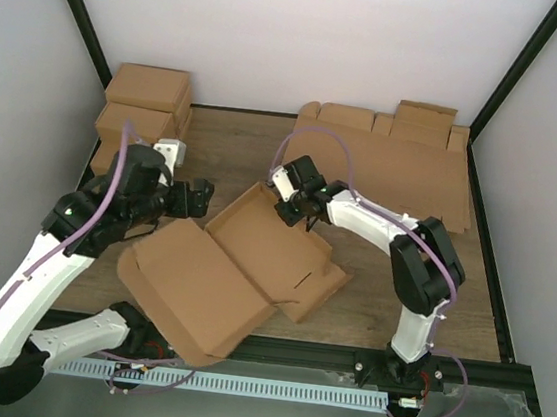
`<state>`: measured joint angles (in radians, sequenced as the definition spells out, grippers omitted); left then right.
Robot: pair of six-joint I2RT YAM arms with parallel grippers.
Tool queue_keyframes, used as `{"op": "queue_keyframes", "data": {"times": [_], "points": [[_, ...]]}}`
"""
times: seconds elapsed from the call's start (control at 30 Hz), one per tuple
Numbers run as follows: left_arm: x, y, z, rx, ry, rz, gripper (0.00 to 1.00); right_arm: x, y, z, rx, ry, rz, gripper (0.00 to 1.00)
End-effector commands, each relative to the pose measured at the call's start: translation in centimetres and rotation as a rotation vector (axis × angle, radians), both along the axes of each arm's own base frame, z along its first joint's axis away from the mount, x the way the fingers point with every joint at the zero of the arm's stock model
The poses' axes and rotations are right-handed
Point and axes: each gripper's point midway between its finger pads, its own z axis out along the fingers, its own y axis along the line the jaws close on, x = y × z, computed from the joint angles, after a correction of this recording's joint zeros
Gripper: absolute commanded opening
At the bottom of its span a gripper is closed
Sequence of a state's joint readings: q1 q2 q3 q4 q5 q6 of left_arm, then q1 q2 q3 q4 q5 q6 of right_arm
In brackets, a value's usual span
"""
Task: Fold the paper box
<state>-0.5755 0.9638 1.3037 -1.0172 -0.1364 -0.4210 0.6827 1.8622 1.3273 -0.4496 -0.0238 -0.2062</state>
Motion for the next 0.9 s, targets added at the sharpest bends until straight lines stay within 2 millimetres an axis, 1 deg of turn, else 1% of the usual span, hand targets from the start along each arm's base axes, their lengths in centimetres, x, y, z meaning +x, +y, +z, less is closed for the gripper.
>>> {"op": "queue_keyframes", "data": {"times": [0.0,0.1,0.13,0.2,0.27,0.33,0.37,0.4,0.43,0.47,0.53,0.6,0.67,0.8,0.87], "points": [[-1.1,0.3,5.0,-0.112,-0.112,-0.007,0.96,1.3,-0.3,6.6,0.129,-0.165,-0.078,0.01],[-1.9,0.2,7.6,-0.171,-0.176,-0.033,0.96,1.2,-1.7,9.4,0.188,-0.227,-0.176,0.01],[-2.1,0.2,8.3,-0.187,-0.192,-0.041,0.97,1.1,-2.2,10.0,0.205,-0.233,-0.211,0.01],[-2.4,-0.1,9.0,-0.210,-0.205,-0.057,0.97,1.1,-3.4,10.7,0.225,-0.225,-0.303,0.01],[-2.4,-0.4,9.3,-0.228,-0.205,-0.072,0.98,1.3,-4.9,10.8,0.240,-0.189,-0.439,0.01],[-2.4,-0.9,9.3,-0.244,-0.198,-0.086,0.99,1.2,-6.5,10.5,0.263,-0.128,-0.599,0.01],[-2.4,-1.1,9.3,-0.250,-0.194,-0.092,0.99,0.7,-7.3,10.2,0.282,-0.086,-0.677,0.01],[-2.4,-1.3,9.2,-0.257,-0.189,-0.101,0.99,0.3,-7.7,10.0,0.319,-0.050,-0.734,0.01],[-2.4,-1.5,9.1,-0.260,-0.183,-0.106,0.99,-0.3,-7.6,9.9,0.368,-0.006,-0.764,0.01],[-2.3,-1.6,8.9,-0.262,-0.179,-0.110,1.00,-1.1,-7.6,9.4,0.417,0.040,-0.792,0.01],[-2.2,-1.9,8.6,-0.264,-0.170,-0.120,1.00,-2.4,-7.6,10.1,0.551,0.101,-0.842,0.01],[-2.1,-2.1,8.2,-0.263,-0.162,-0.124,1.00,-3.6,-7.8,10.0,0.658,0.160,-0.902,0.01],[-2.0,-2.3,8.0,-0.263,-0.156,-0.127,1.00,-4.4,-8.4,9.8,0.754,0.220,-1.011,0.01],[-2.0,-2.5,7.5,-0.269,-0.147,-0.133,1.00,-5.9,-10.4,8.8,0.818,0.288,-1.224,0.01],[-2.0,-2.6,7.1,-0.270,-0.137,-0.133,1.00,-6.7,-10.8,8.4,0.824,0.316,-1.283,0.01]]}}
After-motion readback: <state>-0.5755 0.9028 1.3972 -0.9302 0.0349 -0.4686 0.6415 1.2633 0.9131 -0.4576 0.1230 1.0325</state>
